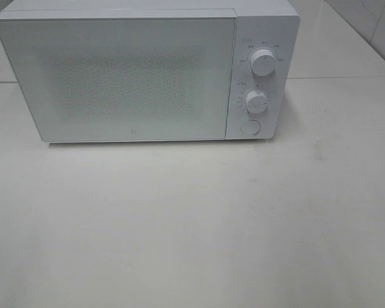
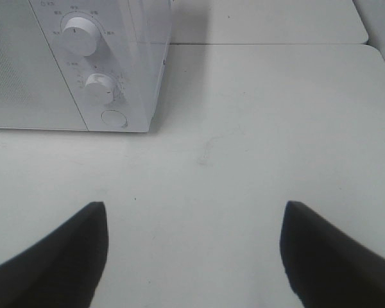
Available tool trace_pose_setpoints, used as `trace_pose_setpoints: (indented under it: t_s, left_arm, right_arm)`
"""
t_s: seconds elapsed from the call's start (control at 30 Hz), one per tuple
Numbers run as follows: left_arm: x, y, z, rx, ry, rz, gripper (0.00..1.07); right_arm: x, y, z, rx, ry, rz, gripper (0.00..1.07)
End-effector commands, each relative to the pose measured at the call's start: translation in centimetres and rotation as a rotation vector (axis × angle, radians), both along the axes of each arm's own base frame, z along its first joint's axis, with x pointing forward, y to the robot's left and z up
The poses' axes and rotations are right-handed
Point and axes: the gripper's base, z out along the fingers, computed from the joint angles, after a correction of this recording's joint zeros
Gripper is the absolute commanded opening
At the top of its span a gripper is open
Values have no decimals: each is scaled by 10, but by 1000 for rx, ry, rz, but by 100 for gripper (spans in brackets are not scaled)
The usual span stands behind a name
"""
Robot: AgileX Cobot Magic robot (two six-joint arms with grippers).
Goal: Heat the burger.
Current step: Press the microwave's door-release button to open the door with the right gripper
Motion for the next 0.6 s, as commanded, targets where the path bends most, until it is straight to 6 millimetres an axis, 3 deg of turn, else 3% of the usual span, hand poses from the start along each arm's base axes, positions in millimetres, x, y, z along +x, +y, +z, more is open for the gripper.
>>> trace_pose_setpoints:
  t_s: [0.03, 0.27, 0.6]
  left_arm:
    - [-2, 0, -1, -1, -15, -2, 100]
    - [-2, 0, -1, -1, -15, -2, 100]
    - [-2, 0, -1, -1, -15, -2, 100]
  right_arm:
    - [17, 2, 1, -8, -19, 7, 73]
    - [44, 7, -4, -8, -33, 20, 73]
    - [95, 17, -28, -2, -33, 45, 73]
